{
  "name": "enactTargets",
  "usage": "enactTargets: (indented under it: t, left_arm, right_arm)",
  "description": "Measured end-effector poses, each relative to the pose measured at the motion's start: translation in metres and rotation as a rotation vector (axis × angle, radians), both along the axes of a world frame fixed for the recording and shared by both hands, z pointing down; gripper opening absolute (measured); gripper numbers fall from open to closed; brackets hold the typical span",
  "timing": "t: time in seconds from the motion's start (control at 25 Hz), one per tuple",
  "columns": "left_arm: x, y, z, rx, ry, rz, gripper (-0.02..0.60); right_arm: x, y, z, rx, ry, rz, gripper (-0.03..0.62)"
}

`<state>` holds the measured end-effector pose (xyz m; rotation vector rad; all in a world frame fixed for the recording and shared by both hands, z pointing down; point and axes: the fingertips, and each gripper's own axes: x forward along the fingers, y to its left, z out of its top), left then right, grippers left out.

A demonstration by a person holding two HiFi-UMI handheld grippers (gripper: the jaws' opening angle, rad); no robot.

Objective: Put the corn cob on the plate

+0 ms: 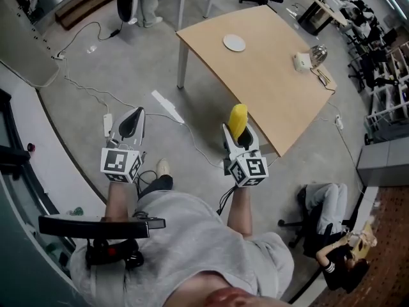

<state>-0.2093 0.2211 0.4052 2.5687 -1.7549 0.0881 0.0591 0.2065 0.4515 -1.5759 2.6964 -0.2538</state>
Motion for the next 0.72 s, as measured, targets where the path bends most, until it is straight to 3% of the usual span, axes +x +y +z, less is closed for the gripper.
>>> enactTargets:
  t: [0.72]
  left_arm:
    - [-0.099, -0.088, 0.005, 0.011, 0.026, 0.0, 0.018]
  right_arm:
    - [-0.082, -0.091, -0.001, 0.009, 0.02, 0.036, 0.247]
